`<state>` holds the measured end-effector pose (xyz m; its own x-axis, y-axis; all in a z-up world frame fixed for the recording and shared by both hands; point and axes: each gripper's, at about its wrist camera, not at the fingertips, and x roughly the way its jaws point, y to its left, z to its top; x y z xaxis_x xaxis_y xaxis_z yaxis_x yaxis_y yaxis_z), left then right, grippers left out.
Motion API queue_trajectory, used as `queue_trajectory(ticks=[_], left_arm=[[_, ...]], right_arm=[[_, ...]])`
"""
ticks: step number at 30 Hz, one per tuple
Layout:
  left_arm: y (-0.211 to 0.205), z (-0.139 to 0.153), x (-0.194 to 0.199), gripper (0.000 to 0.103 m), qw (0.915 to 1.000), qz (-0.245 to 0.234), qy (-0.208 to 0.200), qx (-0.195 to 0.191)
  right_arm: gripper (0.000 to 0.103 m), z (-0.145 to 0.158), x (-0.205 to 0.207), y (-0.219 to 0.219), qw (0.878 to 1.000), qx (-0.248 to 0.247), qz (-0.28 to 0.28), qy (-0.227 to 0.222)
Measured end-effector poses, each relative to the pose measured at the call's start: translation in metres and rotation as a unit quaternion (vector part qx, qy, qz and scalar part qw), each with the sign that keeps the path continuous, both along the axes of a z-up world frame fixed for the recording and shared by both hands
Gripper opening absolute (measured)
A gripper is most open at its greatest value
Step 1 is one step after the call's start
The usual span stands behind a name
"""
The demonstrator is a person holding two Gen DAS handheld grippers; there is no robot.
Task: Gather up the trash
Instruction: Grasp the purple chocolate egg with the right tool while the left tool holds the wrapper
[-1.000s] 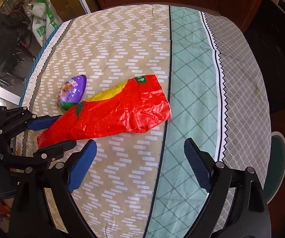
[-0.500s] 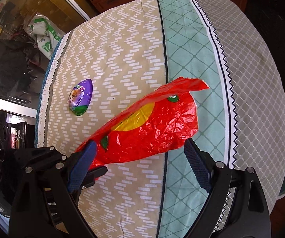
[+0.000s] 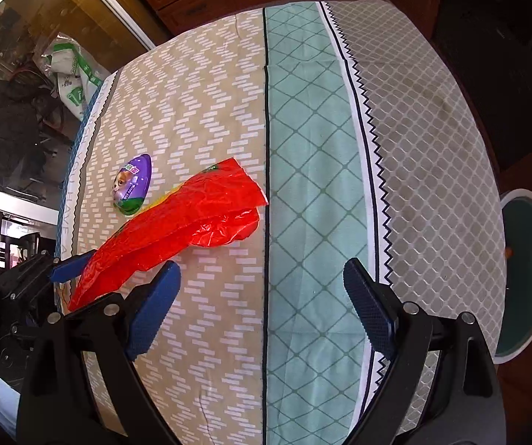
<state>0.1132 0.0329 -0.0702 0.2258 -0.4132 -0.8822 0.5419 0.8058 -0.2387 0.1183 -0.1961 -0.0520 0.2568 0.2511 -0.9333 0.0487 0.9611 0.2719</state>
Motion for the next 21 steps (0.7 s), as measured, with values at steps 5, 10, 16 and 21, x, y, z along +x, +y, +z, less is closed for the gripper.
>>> queue_trajectory(ticks=[5,10,16,21], left_arm=[[-0.013,-0.022,0.016,0.057,0.9996,0.004,0.016,0.022],[-0.017,-0.024,0.022,0.015,0.9991,0.024,0.01,0.032],[0.025,0.026,0.033,0.013,0.9968,0.069,-0.038,0.004],[0.068,0.032,0.056,0.013,0.9927,0.111,-0.044,0.009]], right_arm=[[0.085,0.006,0.001,0.014,1.0,-0.008,0.009,-0.01],[0.085,0.006,0.003,0.014,1.0,-0.014,0.002,-0.006],[0.085,0.012,0.015,0.032,1.0,-0.019,0.018,-0.016],[0.085,0.009,0.032,0.068,0.998,-0.014,0.048,-0.028]])
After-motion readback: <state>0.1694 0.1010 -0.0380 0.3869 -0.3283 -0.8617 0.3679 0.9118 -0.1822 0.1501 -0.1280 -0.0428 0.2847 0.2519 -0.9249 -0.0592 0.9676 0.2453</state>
